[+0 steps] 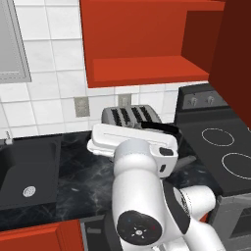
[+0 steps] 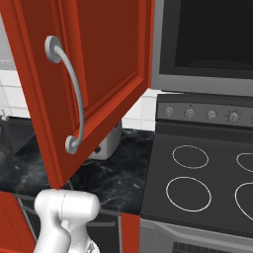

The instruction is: Open the cabinet, pick the kettle from the cabinet, and place it in the sink.

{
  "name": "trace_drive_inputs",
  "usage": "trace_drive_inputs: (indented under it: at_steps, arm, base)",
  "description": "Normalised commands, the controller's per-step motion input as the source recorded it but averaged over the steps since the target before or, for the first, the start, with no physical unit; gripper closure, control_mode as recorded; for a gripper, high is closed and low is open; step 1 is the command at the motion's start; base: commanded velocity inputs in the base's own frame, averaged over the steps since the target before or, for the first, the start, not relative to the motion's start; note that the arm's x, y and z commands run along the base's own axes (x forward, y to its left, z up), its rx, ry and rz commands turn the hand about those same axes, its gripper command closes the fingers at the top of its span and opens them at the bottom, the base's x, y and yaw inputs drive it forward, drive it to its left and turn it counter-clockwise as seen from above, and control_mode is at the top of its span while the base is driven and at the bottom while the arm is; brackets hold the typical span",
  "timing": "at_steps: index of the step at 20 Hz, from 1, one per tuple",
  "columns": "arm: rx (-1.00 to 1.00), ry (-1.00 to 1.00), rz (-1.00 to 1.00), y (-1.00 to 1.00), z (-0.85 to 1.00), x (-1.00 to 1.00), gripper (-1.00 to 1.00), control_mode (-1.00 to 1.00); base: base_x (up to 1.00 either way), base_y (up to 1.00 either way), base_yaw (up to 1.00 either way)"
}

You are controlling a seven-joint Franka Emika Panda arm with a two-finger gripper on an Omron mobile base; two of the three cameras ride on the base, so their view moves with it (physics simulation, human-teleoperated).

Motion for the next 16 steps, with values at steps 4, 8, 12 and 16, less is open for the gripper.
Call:
trace_drive_inputs:
  at_steps: [4, 8, 12, 16]
  arm:
    - [-0.01, 0.00, 0.00, 0.15, -0.04, 0.00, 1.00, -1.00]
    - [-0.02, 0.00, 0.00, 0.17, -0.08, 0.08, 1.00, -1.00]
    - [-0.01, 0.00, 0.00, 0.13, -0.06, 0.09, 1.00, -1.00]
    - [0.00, 0.00, 0.00, 0.04, -0.04, 0.05, 1.00, -1.00]
  base:
    - [0.00, 0.00, 0.00]
    - [0.00, 0.00, 0.00]
    - [0.00, 0.00, 0.00]
    - [0.00, 0.00, 0.00]
